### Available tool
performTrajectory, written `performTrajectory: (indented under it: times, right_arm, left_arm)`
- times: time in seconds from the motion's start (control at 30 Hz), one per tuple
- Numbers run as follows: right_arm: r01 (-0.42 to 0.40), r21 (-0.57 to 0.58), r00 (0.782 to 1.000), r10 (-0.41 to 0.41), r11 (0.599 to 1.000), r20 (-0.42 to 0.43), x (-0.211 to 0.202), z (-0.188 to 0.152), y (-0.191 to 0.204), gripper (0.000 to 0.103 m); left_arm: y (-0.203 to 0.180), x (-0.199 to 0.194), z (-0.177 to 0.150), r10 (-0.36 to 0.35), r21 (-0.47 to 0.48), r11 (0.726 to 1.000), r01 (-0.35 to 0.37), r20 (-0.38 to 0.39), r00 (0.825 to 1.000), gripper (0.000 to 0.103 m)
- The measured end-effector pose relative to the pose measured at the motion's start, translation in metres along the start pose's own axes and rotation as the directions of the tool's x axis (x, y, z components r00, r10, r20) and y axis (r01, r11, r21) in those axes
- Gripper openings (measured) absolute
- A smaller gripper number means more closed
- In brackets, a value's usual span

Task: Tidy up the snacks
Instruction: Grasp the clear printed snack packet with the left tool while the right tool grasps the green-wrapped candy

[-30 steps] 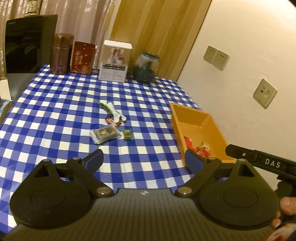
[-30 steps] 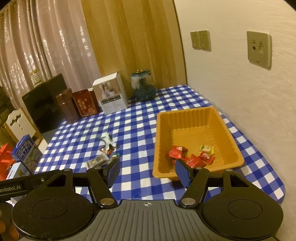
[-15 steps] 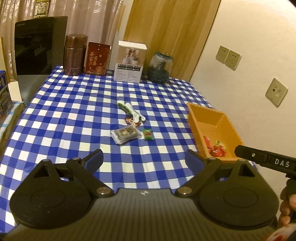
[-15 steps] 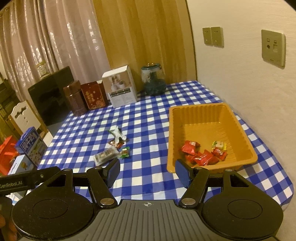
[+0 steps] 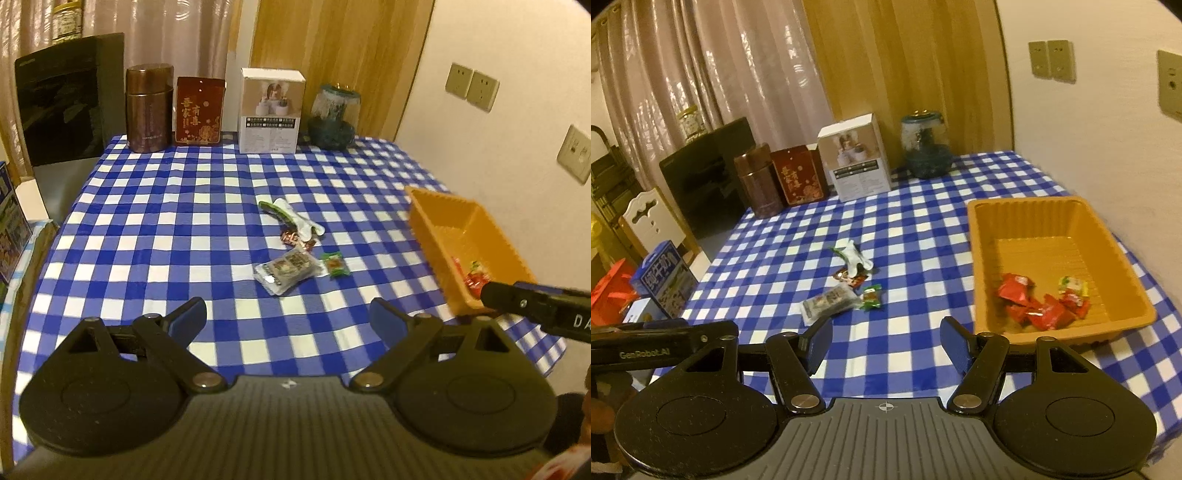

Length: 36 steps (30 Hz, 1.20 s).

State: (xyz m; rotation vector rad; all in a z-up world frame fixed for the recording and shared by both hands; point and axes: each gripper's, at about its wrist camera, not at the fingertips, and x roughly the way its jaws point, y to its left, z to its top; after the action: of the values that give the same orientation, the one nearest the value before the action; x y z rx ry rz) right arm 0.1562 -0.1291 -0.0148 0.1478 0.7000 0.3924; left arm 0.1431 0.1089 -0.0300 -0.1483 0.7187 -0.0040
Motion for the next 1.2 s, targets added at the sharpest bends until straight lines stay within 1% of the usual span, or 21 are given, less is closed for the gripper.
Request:
performTrajectory:
  times: [0.17, 0.27, 0.4, 0.47, 0.57, 0.67, 0.7, 0.8, 0.9, 1.0, 1.07, 1.2]
  right_arm:
    - [-0.005, -0.019, 1.0, 0.005, 1.0, -0.018, 0.028, 0.001, 0.007, 0.064]
    - [-0.008, -0.039, 0.999, 0.007, 0.999, -0.036, 0.049, 0.001, 0.012, 0.051]
    - [-0.015, -0.052, 0.998, 0.011, 0.999, -0.063, 0.077, 0.001, 0.016, 0.045]
    - [-0.018, -0.059, 0.997, 0.014, 0.998, -0.069, 0.091, 0.0, 0.018, 0.042]
    - [-0.018, -0.073, 0.997, 0.013, 0.997, -0.076, 0.111, 0.001, 0.021, 0.038]
    - [-0.011, -0.076, 0.997, 0.005, 0.997, -0.08, 0.132, 0.002, 0.02, 0.036]
    - [-0.01, -0.075, 0.997, 0.003, 0.997, -0.083, 0.138, 0.003, 0.019, 0.036]
    - [-0.002, -0.08, 0.996, -0.005, 0.997, -0.087, 0.156, 0.005, 0.016, 0.036]
    - [0.004, -0.071, 0.996, -0.01, 0.997, -0.087, 0.168, 0.008, 0.011, 0.036]
    - [0.005, -0.058, 0.996, -0.01, 0.998, -0.088, 0.177, 0.009, 0.006, 0.036]
    - [0.006, -0.05, 0.996, -0.01, 0.999, -0.085, 0.18, 0.009, 0.004, 0.036]
    - [0.002, -0.037, 0.996, -0.005, 0.999, -0.087, 0.185, 0.008, 0.0, 0.036]
  left_arm:
    - [0.015, 0.026, 0.005, -0.019, 0.037, 0.999, 0.019, -0.017, 1.0, 0.093]
    - [0.024, 0.045, 0.008, -0.025, 0.069, 0.997, 0.027, -0.033, 0.999, 0.093]
    - [0.034, 0.07, 0.008, -0.027, 0.107, 0.994, 0.033, -0.051, 0.998, 0.092]
    - [0.037, 0.081, 0.008, -0.03, 0.123, 0.992, 0.036, -0.055, 0.998, 0.089]
    - [0.04, 0.098, 0.01, -0.031, 0.148, 0.988, 0.039, -0.052, 0.998, 0.087]
    - [0.039, 0.113, 0.012, -0.043, 0.177, 0.983, 0.051, -0.05, 0.998, 0.083]
    - [0.038, 0.119, 0.013, -0.049, 0.194, 0.979, 0.057, -0.049, 0.998, 0.081]
    - [0.032, 0.134, 0.015, -0.069, 0.249, 0.965, 0.081, -0.057, 0.996, 0.08]
    - [0.022, 0.148, 0.018, -0.099, 0.312, 0.943, 0.112, -0.056, 0.993, 0.075]
    - [0.012, 0.162, 0.02, -0.121, 0.379, 0.916, 0.135, -0.061, 0.991, 0.072]
    - [0.007, 0.173, 0.02, -0.14, 0.402, 0.901, 0.161, -0.08, 0.987, 0.069]
    - [0.003, 0.189, 0.019, -0.163, 0.415, 0.888, 0.198, -0.12, 0.979, 0.063]
